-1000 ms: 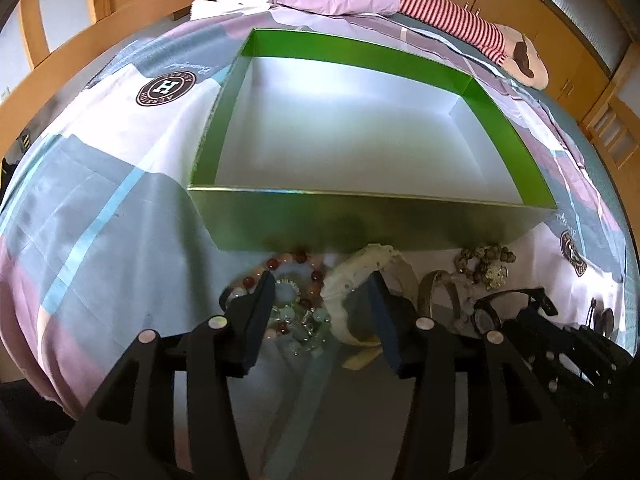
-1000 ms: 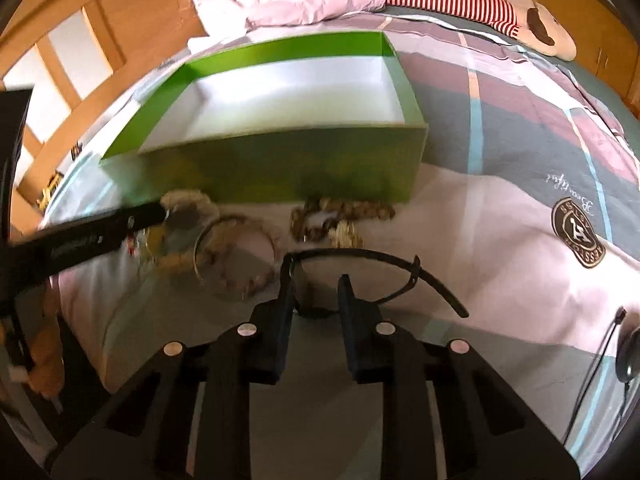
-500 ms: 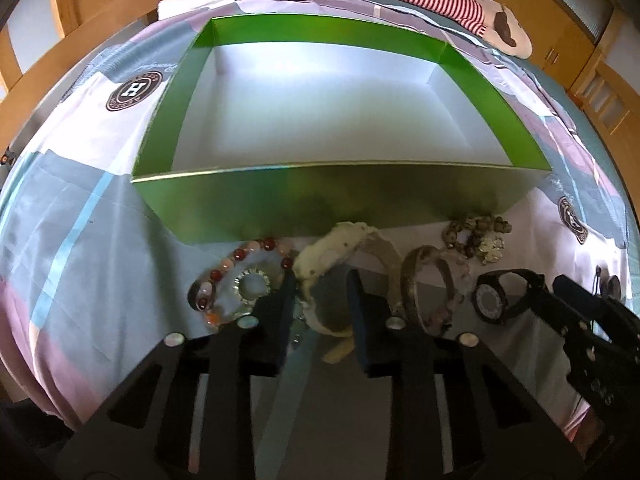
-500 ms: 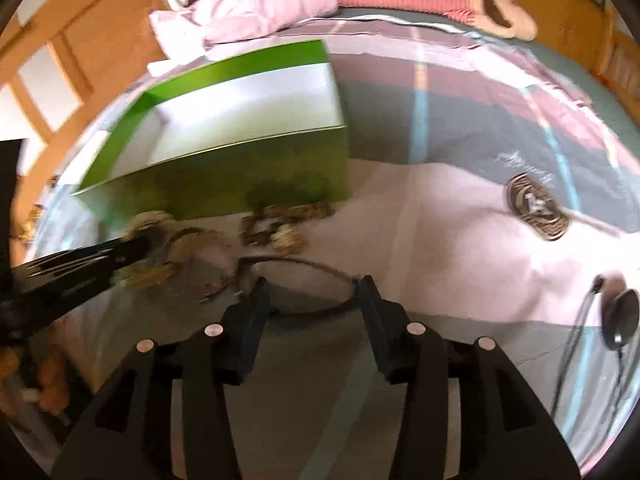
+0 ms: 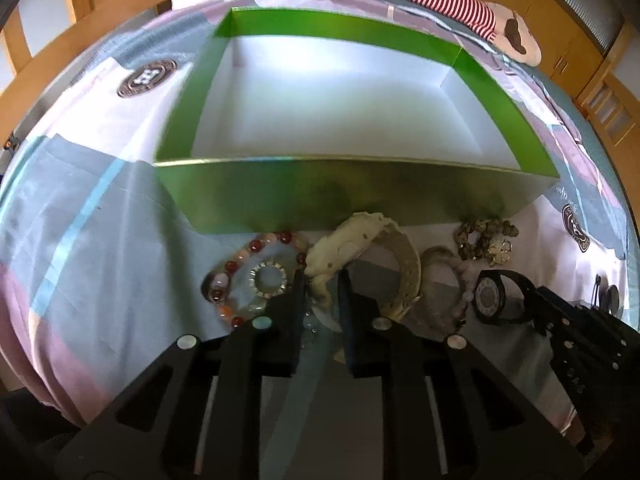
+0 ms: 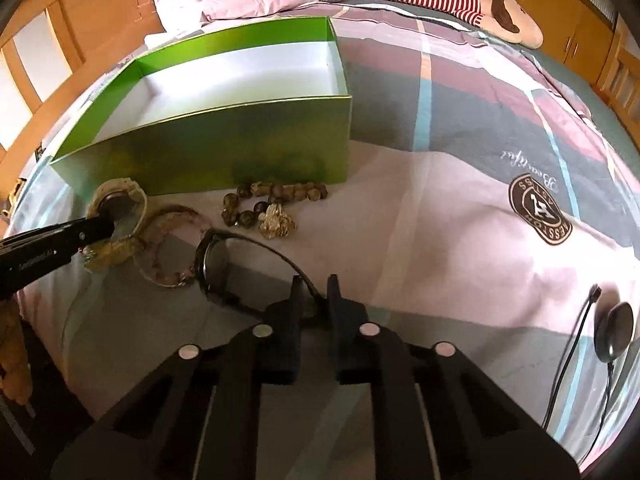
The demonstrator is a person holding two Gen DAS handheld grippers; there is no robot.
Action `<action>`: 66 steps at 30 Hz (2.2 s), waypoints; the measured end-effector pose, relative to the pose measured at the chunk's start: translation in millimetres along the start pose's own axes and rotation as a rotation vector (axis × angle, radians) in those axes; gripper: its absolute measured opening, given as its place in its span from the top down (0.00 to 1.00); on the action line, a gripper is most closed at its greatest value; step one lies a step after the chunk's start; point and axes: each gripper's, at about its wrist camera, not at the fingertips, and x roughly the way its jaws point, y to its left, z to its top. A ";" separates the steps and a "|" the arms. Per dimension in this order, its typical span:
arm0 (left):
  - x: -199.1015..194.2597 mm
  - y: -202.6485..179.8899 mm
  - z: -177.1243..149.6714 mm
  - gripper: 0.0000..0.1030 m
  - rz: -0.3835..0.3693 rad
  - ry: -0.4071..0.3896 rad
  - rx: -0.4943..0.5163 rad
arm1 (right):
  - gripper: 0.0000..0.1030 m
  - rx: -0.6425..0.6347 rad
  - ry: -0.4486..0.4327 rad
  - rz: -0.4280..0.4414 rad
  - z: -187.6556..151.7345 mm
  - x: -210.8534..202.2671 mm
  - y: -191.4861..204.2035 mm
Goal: Organize jewelry
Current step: 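Grasp the white watch with the left tool while the right tool lifts the black watch, then carry both watches over the green box and open both tools to drop them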
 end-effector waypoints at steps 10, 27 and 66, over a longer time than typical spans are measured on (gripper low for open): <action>-25.0 -1.7 -7.1 0.84 -0.031 -0.070 0.004 | 0.91 0.038 -0.069 0.029 3.9 -34.4 -2.8; -68.7 -10.5 67.0 0.84 -0.069 -0.250 -0.013 | 0.91 0.027 -0.280 0.065 76.3 -80.3 15.9; -39.9 -26.5 40.1 0.38 -0.124 -0.186 0.099 | 0.38 0.211 -0.198 0.021 40.6 -37.5 -10.9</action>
